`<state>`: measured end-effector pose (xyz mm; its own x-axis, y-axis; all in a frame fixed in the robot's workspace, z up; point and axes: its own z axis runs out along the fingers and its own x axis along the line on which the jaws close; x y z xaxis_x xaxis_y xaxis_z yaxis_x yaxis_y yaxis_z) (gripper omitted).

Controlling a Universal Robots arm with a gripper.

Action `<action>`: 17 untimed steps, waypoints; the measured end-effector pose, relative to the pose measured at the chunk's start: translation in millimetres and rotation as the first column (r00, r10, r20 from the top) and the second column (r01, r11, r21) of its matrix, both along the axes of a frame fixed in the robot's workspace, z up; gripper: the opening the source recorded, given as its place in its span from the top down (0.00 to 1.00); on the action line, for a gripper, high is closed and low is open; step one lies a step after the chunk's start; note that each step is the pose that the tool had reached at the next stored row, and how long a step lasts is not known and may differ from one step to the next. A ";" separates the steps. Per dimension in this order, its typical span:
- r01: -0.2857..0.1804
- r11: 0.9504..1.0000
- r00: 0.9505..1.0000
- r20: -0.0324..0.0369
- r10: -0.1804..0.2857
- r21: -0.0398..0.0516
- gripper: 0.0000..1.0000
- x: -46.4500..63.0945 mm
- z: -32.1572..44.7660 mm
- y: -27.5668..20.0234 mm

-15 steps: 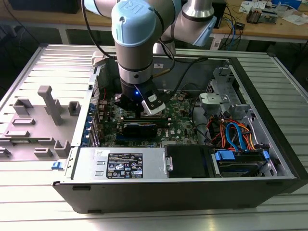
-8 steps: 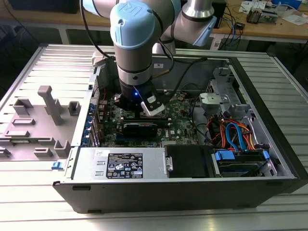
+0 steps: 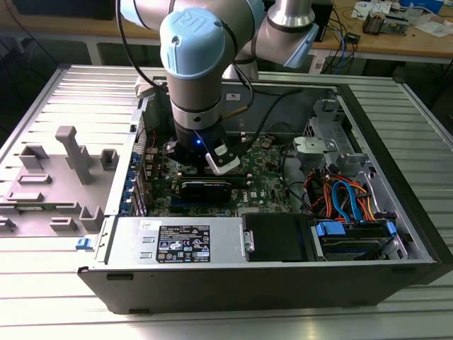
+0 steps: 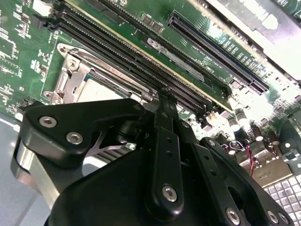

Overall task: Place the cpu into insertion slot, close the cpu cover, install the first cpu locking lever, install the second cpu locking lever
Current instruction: 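Install the second cpu locking lever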

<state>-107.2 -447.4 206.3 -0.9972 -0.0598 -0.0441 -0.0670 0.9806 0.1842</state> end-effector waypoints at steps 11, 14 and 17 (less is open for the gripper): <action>0.000 0.999 1.000 0.000 0.000 0.032 0.89 -3.0 -5.2 0.0; 0.000 0.999 1.000 0.000 0.000 0.032 0.89 -5.2 -5.9 0.1; 0.000 0.999 1.000 0.000 0.000 0.032 0.89 -7.0 -6.2 0.0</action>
<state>-114.2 -447.3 200.1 -0.9973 -0.0580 -0.0458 -0.0666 0.9742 0.2156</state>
